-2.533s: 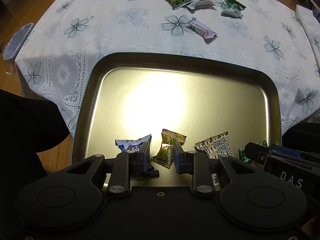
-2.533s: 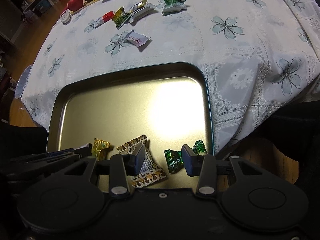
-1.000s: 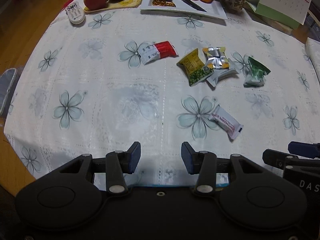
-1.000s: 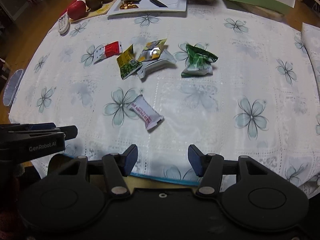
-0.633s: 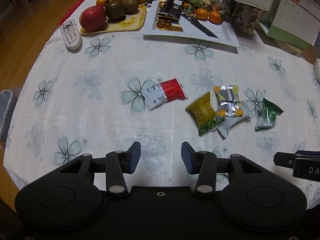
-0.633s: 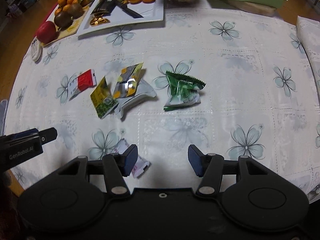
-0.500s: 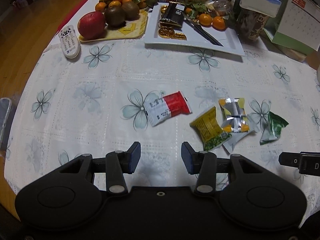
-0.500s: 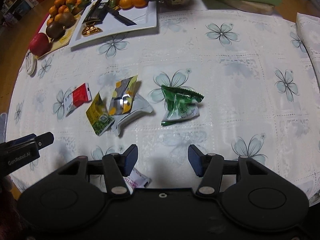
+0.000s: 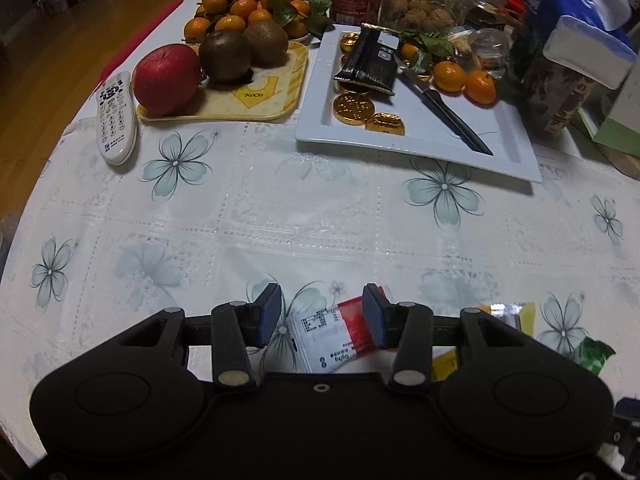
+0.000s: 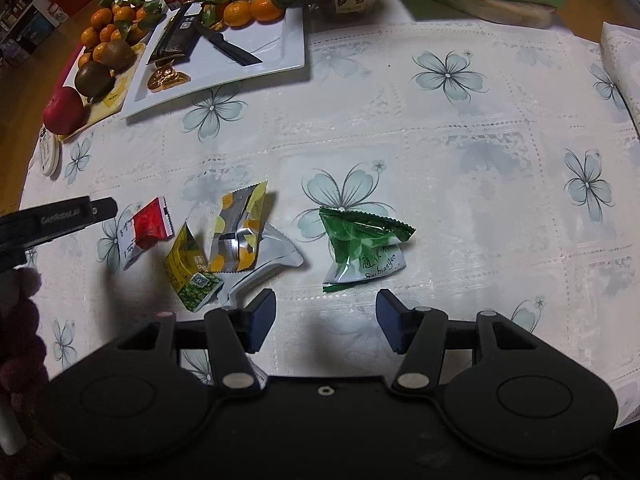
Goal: Organize snacks
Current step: 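Grasp the red-white packet with left tool while right tool grasps green packet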
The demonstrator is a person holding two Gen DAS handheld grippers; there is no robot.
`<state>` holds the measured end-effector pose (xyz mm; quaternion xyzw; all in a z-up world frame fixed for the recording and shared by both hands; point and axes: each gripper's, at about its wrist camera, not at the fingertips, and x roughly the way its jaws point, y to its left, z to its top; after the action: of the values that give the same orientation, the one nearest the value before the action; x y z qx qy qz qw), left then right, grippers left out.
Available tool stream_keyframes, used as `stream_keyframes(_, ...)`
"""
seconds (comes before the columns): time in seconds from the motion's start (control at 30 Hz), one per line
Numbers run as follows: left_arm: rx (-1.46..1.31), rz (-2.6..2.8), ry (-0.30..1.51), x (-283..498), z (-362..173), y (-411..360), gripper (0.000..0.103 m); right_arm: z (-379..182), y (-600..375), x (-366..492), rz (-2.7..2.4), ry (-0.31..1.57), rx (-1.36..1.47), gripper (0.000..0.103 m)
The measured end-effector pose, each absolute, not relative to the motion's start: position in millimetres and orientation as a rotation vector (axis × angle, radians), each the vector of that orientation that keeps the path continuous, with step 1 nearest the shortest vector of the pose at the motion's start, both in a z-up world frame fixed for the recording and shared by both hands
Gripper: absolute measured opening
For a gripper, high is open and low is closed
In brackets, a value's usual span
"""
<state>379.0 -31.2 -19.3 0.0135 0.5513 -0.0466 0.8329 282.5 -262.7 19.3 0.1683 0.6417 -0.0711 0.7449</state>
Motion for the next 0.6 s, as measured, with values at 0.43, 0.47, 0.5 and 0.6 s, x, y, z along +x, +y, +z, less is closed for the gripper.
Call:
stream_keyframes(0.43,0.090,-0.037,1.269,395,-50,-35,0.053,12,-268,289,-0.196,1.420,0.386,0.058)
stream_keyframes(0.47,0.098,-0.044,1.275,392,-49,-35,0.053,10,-269,290,-0.205,1.419,0.383,0.058)
stream_keyframes(0.5,0.098,-0.058,1.284,388,-49,-35,0.053,9,-271,291,-0.212,1.421,0.383,0.058)
stream_keyframes(0.6,0.110,-0.085,1.327,378,-50,-35,0.052,3,-277,295,-0.232,1.432,0.399,0.058)
